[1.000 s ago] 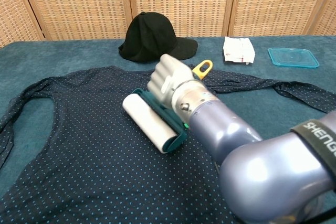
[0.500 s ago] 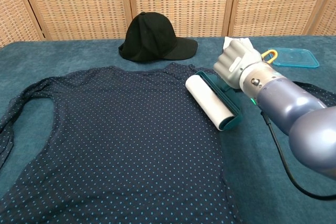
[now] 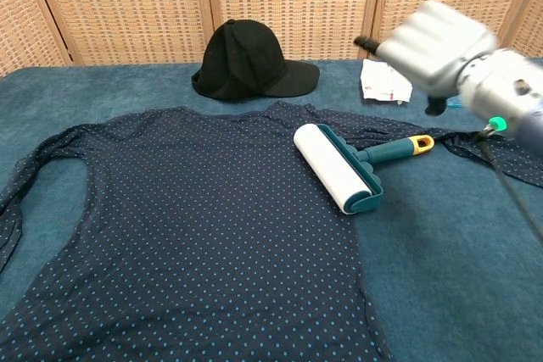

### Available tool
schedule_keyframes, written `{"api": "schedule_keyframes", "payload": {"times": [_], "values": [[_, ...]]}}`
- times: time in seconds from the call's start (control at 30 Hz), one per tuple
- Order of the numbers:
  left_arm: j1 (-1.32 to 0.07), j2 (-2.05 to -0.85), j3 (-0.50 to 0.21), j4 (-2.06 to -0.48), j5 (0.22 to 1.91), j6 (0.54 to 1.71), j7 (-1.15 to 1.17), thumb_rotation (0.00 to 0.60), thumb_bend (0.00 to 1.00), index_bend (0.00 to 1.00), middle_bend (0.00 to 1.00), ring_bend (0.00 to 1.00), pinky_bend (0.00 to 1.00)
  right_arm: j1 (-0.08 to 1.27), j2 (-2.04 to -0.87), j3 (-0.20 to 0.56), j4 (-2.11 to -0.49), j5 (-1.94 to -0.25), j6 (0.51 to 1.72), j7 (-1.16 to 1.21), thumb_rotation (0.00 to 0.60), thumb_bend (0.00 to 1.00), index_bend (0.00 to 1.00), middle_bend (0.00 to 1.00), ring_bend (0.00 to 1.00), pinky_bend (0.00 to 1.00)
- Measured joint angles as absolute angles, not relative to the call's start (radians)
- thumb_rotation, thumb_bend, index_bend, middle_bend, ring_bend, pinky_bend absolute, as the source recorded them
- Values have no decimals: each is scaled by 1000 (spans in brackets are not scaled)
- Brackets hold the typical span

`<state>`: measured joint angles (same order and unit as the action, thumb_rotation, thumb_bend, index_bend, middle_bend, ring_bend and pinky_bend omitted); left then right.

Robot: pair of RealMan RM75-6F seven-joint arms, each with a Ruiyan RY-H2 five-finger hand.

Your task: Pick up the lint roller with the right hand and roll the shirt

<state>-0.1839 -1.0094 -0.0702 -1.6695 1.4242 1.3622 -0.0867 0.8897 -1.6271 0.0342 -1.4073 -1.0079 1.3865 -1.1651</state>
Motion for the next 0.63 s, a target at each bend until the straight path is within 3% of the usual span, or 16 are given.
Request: {"api": "schedule_keyframes", "payload": {"times": [0.1,0.17,0.27,0.33,0.63], "values": [[-174,-1008,-67,-1671,1442,1386,-87,600,0,0,0,0,0,834,-1551,-5,-1407,-1133,1445,-986,600,0,0,558,616,623],[-170,-1011,-65,-1671,1448,1395,-79,600,0,0,0,0,0,784,-1496,-29,-1407,-1210,1493,-858,600,0,0,322,336,335],[-165,-1018,-62,-1671,1457,1409,-61,600,0,0,0,0,0,699,-1417,-56,-1426,-1270,1551,-687,600,0,0,70,58,62],[-162,-1025,-59,-1668,1465,1416,-46,600,0,0,0,0,0,627,-1345,-76,-1473,-1289,1579,-573,600,0,0,6,2,4],[-144,-1054,-55,-1649,1506,1475,-24,600,0,0,0,0,0,418,-1209,-133,-1665,-1332,1646,-442,600,0,0,0,0,0]]}}
